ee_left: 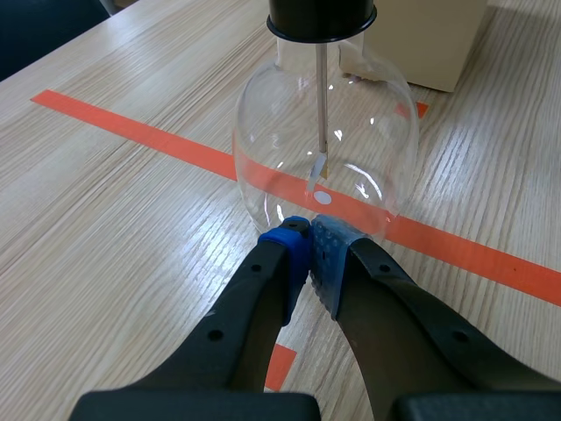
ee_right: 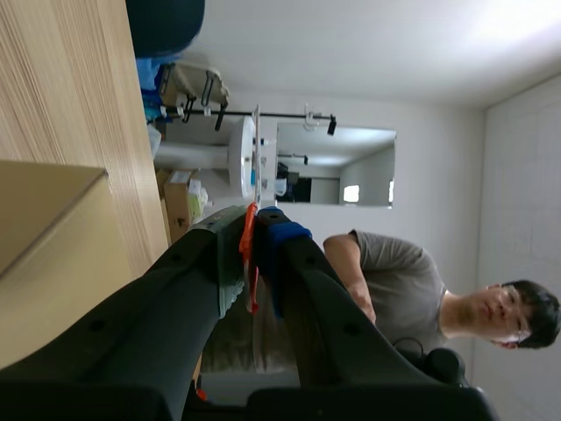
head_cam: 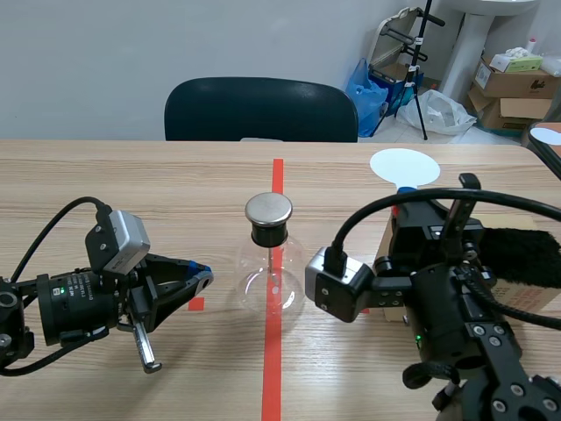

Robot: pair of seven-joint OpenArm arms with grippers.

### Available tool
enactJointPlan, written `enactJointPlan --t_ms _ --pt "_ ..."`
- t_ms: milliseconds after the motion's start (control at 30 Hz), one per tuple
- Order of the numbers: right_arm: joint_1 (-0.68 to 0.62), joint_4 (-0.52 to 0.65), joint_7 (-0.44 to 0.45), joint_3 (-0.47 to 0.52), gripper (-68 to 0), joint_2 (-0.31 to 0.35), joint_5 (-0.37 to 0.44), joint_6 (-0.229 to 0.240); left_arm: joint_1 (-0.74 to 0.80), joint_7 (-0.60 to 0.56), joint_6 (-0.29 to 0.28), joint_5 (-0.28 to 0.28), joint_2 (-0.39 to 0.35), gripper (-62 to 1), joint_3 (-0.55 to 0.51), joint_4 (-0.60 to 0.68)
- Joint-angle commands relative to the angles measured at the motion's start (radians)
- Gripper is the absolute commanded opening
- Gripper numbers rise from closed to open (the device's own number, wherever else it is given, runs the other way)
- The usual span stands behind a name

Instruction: Do the electroscope experiment

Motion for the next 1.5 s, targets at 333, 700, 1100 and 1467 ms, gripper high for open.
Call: enactJointPlan --t_ms 333,700,1100,1467 --pt "0.009 0.007 -0.057 0.008 -66.7 0.011 -0.003 -0.008 -0.003 -0.014 0.002 -0.01 0.005 -57.9 -0.006 0.012" --pt "0.009 0.007 -0.057 0.008 -66.7 0.011 -0.003 -0.008 -0.003 -0.014 0.002 -0.01 0.005 -57.9 -0.006 0.012" --pt "0.009 0.007 -0.056 0.008 -66.7 0.011 0.001 -0.008 -0.003 -0.014 0.002 -0.01 0.005 -57.9 -0.006 0.012" --pt "0.009 0.007 -0.056 0.008 -66.7 0.011 0.001 -0.008 -0.003 -0.014 0.002 -0.01 0.005 -57.9 -0.006 0.012"
